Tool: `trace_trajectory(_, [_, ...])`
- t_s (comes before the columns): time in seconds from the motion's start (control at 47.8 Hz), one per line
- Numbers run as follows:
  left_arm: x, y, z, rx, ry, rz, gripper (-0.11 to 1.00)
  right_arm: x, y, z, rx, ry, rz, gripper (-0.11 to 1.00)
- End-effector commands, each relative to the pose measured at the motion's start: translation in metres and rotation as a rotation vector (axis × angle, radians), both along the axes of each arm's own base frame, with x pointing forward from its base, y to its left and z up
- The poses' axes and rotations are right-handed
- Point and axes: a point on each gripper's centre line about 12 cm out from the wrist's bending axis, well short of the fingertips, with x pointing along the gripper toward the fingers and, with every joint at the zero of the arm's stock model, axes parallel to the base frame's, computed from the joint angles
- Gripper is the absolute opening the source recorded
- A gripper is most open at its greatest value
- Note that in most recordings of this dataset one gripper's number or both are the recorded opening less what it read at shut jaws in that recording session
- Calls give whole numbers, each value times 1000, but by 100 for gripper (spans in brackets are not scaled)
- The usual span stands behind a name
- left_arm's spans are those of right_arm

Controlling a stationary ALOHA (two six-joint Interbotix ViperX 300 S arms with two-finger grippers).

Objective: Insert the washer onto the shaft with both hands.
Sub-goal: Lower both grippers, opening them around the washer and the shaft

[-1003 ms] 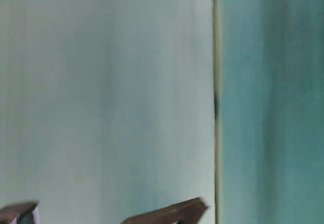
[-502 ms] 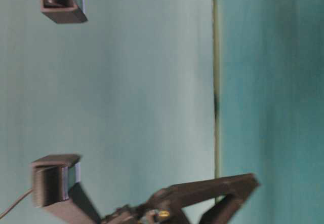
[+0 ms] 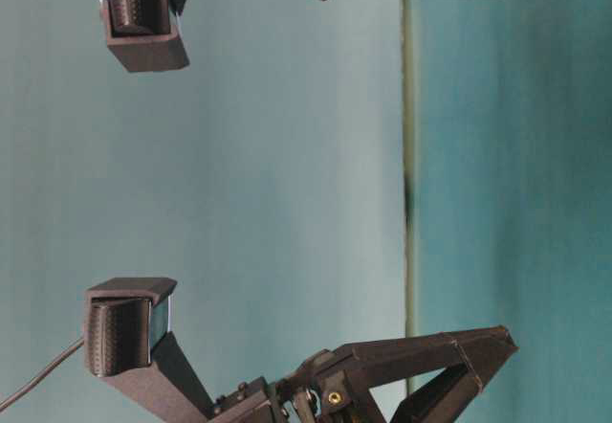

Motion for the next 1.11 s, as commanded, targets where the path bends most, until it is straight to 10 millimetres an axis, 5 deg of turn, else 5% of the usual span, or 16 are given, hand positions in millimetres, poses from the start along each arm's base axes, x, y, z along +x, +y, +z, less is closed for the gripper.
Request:
trace_trajectory(0.0, [3,-1,6,-2,-20,0,3,4,1,5,-4,-19,9,-10])
trace_trajectory(0.397, [4,1,1,-5,-7,11,5,3,0,-2,-5,15,7,1])
trace_trajectory(0.543, [6,1,-6,-19,10,30,37,3,0,-6,-2,29,0,26])
trace_trajectory(0.753, [7,-2,-20,-23,45,32,93,-1,-1,-19,-18,107,12,85])
trace_trajectory(0.815, [9,-5,-23,-21,47,22,90,0,-1,-20,-18,116,12,94])
trace_trajectory(1.087, [13,-7,-33,-23,47,20,87,2,-1,-23,-19,101,11,92])
